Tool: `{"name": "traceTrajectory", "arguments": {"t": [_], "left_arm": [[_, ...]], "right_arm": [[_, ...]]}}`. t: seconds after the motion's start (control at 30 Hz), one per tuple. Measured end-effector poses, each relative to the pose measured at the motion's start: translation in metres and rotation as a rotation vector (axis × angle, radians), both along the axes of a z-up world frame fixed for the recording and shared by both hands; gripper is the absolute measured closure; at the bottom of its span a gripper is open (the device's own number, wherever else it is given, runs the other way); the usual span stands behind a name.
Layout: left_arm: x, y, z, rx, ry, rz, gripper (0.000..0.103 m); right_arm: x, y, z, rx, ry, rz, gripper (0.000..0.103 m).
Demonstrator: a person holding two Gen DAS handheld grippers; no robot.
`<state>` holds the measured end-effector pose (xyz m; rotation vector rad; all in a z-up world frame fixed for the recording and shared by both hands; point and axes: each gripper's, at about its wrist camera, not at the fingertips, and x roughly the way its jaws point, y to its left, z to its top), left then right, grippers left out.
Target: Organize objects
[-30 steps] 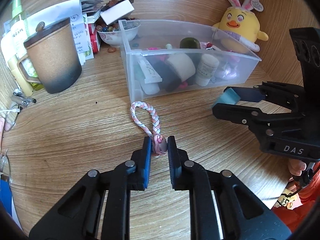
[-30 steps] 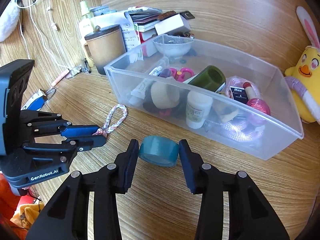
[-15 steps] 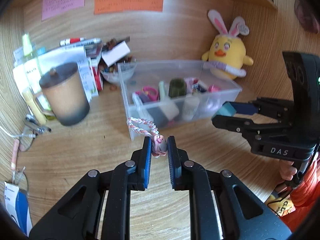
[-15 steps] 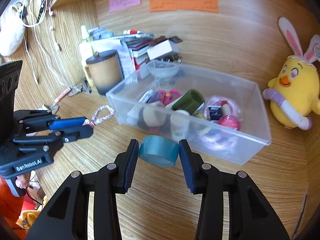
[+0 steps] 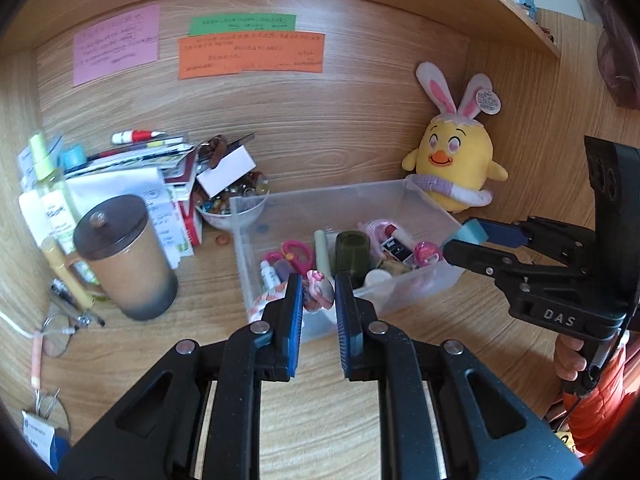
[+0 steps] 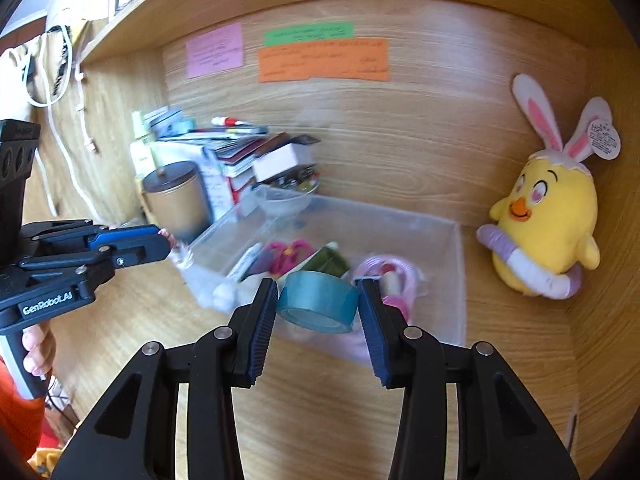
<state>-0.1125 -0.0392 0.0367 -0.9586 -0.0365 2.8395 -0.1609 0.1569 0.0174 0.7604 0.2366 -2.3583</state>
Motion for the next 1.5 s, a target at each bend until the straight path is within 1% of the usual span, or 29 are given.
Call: {"name": "traceTrajectory", "arguments": {"t": [0.13,0.3,0.43,0.53,0.7,0.77,0.8,0.83,0.97,1.03,1.13,1.17,1.27,1.33,1.4,1.5], "left_arm": [[-0.015,0.008,-0.004,-0.023,-0.012,-0.015,0.088],[-0.037,0.015,-0.012,-0.036,-0.038,-0.027,0.088],[-0.054,0.018,-0.023,-0.033,-0.082,-0.035,0.088],[-0.060,0.019,-0.032,-0.035,-0.111,-0.033,0.088],[-0.060,0.021,-0.036,-0.028,-0.125,-0.040,0.087],[-0.057,0.020,-0.032,-0.020,-0.119,-0.041,0.083],[-0.055,0.020,-0.030,-0.016,-0.112,-0.042,0.079],[-0.053,0.019,-0.027,-0.013,-0.103,-0.041,0.076],[-0.042,0.016,-0.013,0.002,-0.058,-0.033,0.067],[-0.035,0.015,-0.008,0.008,-0.039,-0.030,0.062],[-0.025,0.013,-0.002,0.007,-0.012,-0.022,0.053],[-0.021,0.013,-0.001,0.005,-0.002,-0.017,0.051],[-0.009,0.012,0.000,0.004,0.019,-0.007,0.045],[-0.002,0.011,-0.002,0.005,0.030,-0.002,0.040],[0.005,0.012,-0.004,0.005,0.039,0.003,0.035],[0.015,0.014,-0.010,0.003,0.046,0.015,0.027]], "right_arm": [[-0.020,0.000,-0.003,0.013,-0.011,-0.027,0.065],[-0.046,-0.007,-0.020,0.026,-0.075,-0.024,0.065],[-0.060,-0.015,-0.034,0.052,-0.110,-0.033,0.065],[-0.063,-0.018,-0.041,0.063,-0.135,-0.026,0.065],[-0.061,-0.016,-0.039,0.065,-0.132,-0.018,0.064],[-0.058,-0.015,-0.036,0.059,-0.131,-0.010,0.063],[-0.057,-0.015,-0.034,0.056,-0.129,-0.009,0.062],[-0.055,-0.014,-0.032,0.052,-0.126,-0.006,0.061],[-0.046,-0.010,-0.022,0.034,-0.098,-0.001,0.056],[-0.040,-0.007,-0.016,0.025,-0.084,0.003,0.054],[-0.030,-0.002,-0.008,0.012,-0.058,0.006,0.048],[-0.026,0.000,-0.006,0.009,-0.048,0.006,0.046],[-0.014,0.005,-0.001,0.005,-0.026,0.006,0.045],[-0.007,0.009,0.000,0.005,-0.018,0.010,0.041],[0.000,0.013,0.000,0.002,-0.007,0.007,0.034],[0.010,0.018,-0.001,0.005,0.003,0.004,0.032]]}}
